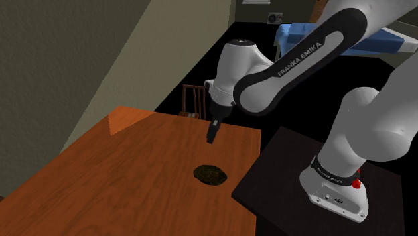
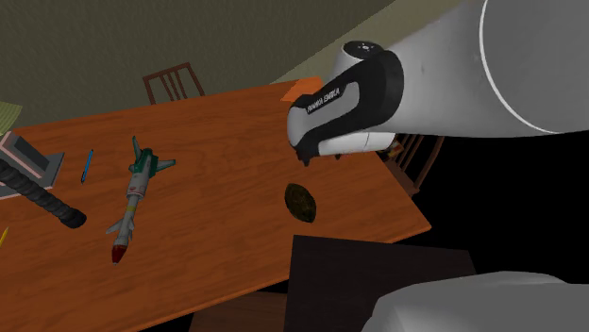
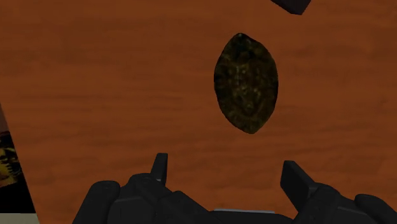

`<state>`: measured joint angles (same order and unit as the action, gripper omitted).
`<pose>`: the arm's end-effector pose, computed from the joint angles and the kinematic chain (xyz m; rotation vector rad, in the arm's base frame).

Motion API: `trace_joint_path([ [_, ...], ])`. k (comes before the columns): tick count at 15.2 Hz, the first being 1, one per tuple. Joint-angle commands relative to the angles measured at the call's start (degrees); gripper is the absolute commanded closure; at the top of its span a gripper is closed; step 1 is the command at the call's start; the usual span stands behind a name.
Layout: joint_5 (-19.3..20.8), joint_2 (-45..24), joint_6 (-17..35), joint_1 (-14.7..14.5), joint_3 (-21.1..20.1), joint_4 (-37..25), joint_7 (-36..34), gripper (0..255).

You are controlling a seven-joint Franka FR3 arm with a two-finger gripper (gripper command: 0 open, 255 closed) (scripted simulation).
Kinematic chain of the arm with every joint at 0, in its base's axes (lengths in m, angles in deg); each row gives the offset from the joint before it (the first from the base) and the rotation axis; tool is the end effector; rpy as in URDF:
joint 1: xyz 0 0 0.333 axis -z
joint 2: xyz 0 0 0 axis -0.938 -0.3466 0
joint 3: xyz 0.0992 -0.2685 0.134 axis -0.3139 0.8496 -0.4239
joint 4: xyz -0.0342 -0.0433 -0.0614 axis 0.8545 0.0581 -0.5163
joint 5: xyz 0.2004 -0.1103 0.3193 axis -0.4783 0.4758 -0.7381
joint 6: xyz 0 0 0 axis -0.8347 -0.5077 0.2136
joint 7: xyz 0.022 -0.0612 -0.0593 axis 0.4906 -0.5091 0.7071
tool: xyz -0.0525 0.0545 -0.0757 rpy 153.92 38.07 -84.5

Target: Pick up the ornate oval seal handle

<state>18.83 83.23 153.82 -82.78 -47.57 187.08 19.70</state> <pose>0.3658 0.1664 0.3348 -2.9768 -0.6113 -0.3046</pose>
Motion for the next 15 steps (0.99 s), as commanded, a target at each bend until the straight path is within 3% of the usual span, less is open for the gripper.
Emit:
trace_joint_path([
  [1, -0.1, -4.3, 4.7, -0.7, -0.9, 0.0, 0.5, 0],
  [5, 2.0, -14.6, 14.1, -1.1, -3.0, -1.4, -0.2, 0],
  [8, 8.0, -22.7, 20.5, -1.7, -3.2, -3.3, -3.9, 0],
  [10, 13.9, -28.0, 24.2, -4.2, -0.7, -5.0, -7.9, 0],
  [12, 17.9, -33.2, 27.5, -8.6, 3.2, -7.1, -10.6, 0],
  [15, 18.1, -36.1, 29.7, -10.9, 5.4, -8.0, -10.7, 0],
])
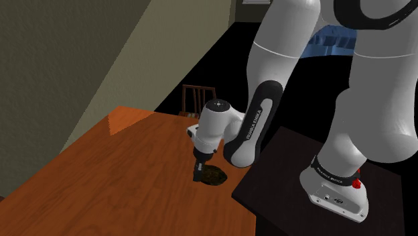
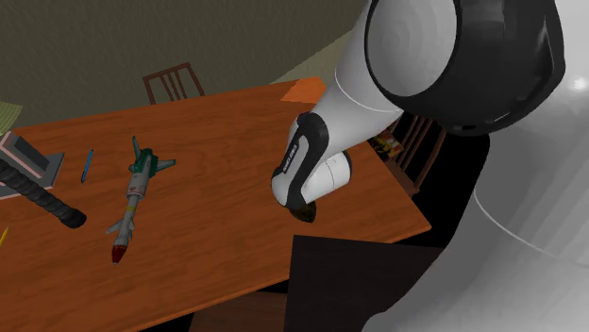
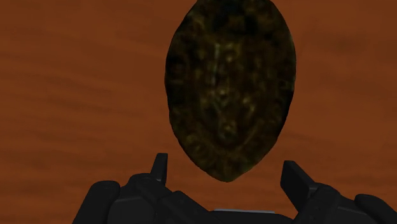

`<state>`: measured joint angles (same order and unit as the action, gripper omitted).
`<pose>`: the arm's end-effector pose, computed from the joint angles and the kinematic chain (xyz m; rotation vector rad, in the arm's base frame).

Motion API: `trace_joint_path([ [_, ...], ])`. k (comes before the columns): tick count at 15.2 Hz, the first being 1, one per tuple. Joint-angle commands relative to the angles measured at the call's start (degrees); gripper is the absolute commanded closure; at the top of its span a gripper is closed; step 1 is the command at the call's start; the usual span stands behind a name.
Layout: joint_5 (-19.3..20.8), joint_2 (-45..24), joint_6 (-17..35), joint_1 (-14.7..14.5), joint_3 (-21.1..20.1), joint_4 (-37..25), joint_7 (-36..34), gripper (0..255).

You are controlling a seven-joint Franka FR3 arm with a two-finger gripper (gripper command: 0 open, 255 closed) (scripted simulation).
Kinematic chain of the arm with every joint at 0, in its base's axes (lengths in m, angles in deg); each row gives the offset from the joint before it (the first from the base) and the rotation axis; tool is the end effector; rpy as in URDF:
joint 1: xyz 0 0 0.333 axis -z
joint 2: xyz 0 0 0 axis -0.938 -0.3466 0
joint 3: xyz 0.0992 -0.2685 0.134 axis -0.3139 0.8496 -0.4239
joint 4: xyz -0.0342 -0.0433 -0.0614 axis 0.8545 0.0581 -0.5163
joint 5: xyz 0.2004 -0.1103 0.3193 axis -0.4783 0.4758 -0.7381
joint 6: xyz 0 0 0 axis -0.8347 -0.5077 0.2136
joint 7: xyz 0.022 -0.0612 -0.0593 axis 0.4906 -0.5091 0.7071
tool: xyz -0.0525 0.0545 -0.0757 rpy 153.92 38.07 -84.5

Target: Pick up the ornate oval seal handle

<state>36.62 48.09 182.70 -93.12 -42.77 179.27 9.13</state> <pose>0.3807 0.2460 0.1768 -2.8966 -0.8678 -0.3425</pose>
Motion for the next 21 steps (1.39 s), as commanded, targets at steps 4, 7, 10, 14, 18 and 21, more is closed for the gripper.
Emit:
trace_joint_path([
  [4, 0.6, -4.9, 3.8, -2.6, 2.7, -1.2, -0.4, 0],
  [7, 0.7, -6.4, 5.0, -3.2, 3.3, -1.6, -0.4, 0],
  [10, 0.6, -6.6, 5.0, -3.5, 3.5, -1.8, -0.5, 255],
  [14, 0.6, -6.6, 5.0, -3.3, 3.4, -1.8, -0.4, 255],
  [18, 0.7, -5.4, 4.3, -2.8, 2.9, -1.3, -0.4, 255],
  [21, 0.6, -2.5, 2.0, -1.4, 1.5, -0.5, -0.3, 255],
])
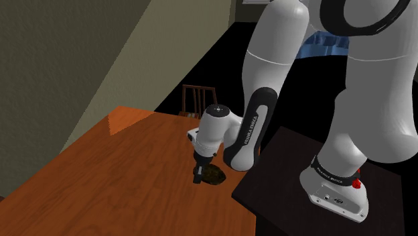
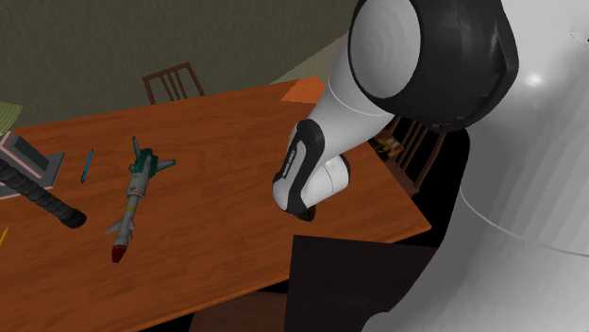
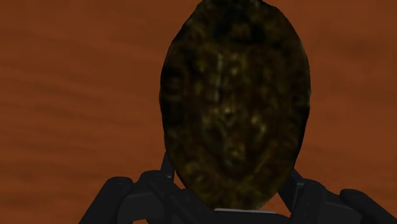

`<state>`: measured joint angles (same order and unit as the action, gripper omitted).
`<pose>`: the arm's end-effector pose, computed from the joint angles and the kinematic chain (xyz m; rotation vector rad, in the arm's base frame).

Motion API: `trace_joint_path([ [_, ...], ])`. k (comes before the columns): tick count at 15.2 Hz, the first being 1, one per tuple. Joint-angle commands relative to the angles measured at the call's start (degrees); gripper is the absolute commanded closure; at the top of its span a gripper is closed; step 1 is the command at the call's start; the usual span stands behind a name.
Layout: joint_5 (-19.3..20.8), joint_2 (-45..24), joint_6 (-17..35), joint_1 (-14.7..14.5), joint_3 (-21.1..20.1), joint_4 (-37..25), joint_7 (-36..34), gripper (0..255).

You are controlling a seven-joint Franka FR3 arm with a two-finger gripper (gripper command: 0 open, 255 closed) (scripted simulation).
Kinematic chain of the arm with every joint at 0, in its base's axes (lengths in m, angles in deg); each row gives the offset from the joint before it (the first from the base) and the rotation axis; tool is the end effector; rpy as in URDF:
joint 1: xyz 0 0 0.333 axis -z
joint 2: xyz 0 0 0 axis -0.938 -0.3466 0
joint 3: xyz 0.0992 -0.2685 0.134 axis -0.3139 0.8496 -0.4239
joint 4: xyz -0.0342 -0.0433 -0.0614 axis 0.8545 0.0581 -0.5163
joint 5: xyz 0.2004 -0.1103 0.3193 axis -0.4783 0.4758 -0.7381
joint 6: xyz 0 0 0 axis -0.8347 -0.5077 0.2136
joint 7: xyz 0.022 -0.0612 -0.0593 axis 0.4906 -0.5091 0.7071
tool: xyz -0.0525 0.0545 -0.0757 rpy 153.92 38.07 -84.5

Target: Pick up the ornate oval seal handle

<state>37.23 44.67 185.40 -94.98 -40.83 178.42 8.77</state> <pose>0.3806 0.2466 0.1587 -2.8944 -0.8723 -0.3443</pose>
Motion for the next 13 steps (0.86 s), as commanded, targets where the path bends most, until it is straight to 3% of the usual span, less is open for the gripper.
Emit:
trace_joint_path([
  [1, -0.1, 1.9, -1.4, 1.0, -1.0, 0.6, 0.1, 255],
  [11, -4.7, 11.5, -9.5, 7.4, -8.5, 2.2, 3.5, 255],
  [13, -4.9, 11.7, -9.7, 7.4, -8.5, 2.2, 3.6, 255],
])
